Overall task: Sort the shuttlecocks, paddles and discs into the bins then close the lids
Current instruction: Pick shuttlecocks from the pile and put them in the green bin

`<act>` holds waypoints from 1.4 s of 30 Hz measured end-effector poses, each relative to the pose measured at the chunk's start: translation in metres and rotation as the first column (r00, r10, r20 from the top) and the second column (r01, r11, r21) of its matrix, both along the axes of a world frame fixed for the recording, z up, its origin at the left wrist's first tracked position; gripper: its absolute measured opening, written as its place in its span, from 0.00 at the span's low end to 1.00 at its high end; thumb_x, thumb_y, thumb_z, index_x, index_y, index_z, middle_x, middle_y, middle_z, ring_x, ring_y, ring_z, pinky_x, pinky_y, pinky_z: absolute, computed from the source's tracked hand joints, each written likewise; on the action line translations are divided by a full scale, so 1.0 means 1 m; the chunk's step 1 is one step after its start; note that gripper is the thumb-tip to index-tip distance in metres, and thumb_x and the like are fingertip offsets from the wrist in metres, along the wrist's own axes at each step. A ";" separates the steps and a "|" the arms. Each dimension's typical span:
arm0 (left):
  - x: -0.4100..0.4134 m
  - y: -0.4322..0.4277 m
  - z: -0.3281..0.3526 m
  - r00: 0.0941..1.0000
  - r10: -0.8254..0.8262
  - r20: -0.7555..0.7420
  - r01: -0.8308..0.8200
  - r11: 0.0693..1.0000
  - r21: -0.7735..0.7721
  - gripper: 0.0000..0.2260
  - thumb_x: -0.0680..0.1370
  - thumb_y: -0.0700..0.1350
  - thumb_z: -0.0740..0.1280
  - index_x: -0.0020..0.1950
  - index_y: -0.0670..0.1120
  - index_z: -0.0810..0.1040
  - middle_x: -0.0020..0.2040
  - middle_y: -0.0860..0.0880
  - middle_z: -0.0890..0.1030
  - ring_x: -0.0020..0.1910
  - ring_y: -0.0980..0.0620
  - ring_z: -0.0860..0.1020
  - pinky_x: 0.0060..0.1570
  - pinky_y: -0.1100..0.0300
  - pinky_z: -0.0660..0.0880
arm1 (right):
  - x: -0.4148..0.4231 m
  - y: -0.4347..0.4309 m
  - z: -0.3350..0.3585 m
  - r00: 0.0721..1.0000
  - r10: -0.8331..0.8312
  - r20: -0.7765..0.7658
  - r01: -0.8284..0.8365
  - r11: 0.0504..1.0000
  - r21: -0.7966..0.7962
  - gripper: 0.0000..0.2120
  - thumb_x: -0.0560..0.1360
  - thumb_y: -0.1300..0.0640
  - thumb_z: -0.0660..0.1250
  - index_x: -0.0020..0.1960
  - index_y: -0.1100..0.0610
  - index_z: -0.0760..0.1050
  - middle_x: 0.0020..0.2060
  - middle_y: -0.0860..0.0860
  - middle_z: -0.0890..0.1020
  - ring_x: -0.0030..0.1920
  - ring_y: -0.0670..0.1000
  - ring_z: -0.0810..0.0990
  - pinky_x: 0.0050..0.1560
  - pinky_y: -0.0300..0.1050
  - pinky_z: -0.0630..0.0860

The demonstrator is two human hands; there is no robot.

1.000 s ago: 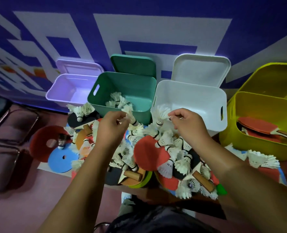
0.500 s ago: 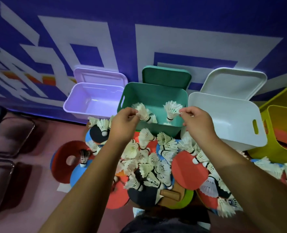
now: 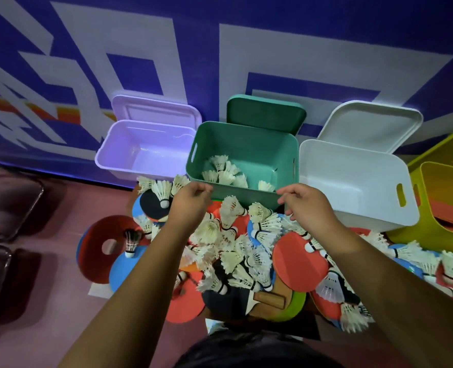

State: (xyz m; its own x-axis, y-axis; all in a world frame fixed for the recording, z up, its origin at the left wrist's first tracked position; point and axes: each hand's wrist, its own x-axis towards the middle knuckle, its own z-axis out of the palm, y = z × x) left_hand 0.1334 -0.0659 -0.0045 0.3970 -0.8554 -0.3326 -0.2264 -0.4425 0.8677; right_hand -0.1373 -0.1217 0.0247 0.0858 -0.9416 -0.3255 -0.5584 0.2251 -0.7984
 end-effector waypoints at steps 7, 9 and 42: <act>-0.008 0.040 -0.013 1.000 -0.001 -0.019 0.002 0.998 0.056 0.06 0.82 0.46 0.68 0.49 0.49 0.84 0.46 0.49 0.86 0.45 0.46 0.85 0.42 0.49 0.80 | -0.003 0.028 -0.014 0.997 0.072 0.030 -0.074 0.996 0.043 0.13 0.82 0.57 0.65 0.53 0.42 0.85 0.43 0.40 0.87 0.37 0.47 0.85 0.47 0.55 0.85; -0.018 0.049 -0.014 0.999 0.031 -0.007 -0.031 0.997 0.067 0.06 0.80 0.47 0.68 0.47 0.50 0.83 0.44 0.51 0.86 0.42 0.48 0.85 0.44 0.47 0.82 | -0.009 0.036 -0.016 0.995 0.093 0.030 -0.095 0.994 0.049 0.13 0.82 0.57 0.65 0.52 0.42 0.85 0.44 0.39 0.87 0.39 0.50 0.86 0.47 0.55 0.85; -0.240 0.079 -0.014 0.934 0.160 -0.319 -0.050 0.944 0.327 0.10 0.82 0.47 0.71 0.54 0.40 0.82 0.44 0.40 0.88 0.44 0.41 0.88 0.47 0.45 0.85 | -0.179 0.101 -0.050 0.965 0.241 -0.107 -0.193 0.923 0.332 0.12 0.81 0.52 0.62 0.45 0.49 0.83 0.40 0.49 0.87 0.39 0.50 0.87 0.47 0.60 0.86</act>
State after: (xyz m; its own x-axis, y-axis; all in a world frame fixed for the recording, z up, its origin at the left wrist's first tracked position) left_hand -0.1063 0.0133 -0.0184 0.2960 -0.6476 -0.7022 0.1170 -0.7050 0.6995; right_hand -0.3162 -0.0207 -0.0256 0.2064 -0.7509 -0.6273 -0.7253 0.3129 -0.6132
